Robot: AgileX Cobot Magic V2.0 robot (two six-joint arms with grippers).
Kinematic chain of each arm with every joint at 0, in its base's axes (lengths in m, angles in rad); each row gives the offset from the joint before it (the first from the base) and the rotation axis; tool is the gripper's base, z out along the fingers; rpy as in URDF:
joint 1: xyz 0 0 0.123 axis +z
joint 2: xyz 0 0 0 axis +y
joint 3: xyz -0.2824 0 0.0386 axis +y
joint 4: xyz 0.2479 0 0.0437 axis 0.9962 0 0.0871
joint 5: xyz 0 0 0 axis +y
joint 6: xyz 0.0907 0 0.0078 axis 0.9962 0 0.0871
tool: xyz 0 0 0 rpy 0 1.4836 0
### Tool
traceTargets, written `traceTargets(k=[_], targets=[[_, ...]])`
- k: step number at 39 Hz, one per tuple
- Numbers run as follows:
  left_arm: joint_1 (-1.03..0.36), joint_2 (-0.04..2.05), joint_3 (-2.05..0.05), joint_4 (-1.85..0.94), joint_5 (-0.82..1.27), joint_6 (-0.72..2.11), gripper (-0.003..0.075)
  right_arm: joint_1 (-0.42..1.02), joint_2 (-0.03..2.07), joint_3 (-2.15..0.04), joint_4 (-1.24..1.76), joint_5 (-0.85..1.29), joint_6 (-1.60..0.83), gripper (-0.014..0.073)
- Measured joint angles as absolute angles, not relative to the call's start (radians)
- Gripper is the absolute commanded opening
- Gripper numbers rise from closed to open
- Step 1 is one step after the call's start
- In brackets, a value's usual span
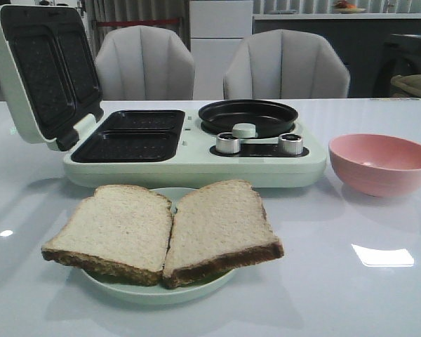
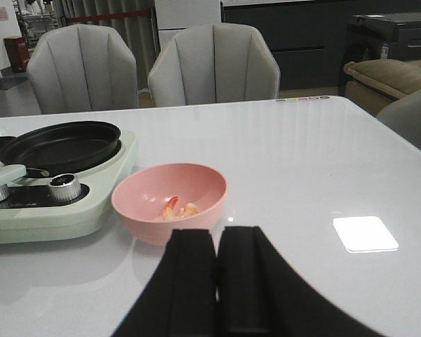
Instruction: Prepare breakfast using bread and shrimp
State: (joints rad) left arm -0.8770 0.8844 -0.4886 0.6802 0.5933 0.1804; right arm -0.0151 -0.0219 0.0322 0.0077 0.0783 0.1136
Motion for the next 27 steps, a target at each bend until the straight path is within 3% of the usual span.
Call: traceTargets(k=[11,27], targets=[[-1.033,1.143,-0.491,0.988,0.609,-0.093,0.047,-0.015,-0.022,0.032,0.008,0.078,0.114,0.0152],[-1.047,1.378,-0.494,1.321,0.573,-0.402,0.0459,-0.015,-0.022,0.032,0.008,0.078,0.114,0.0152]])
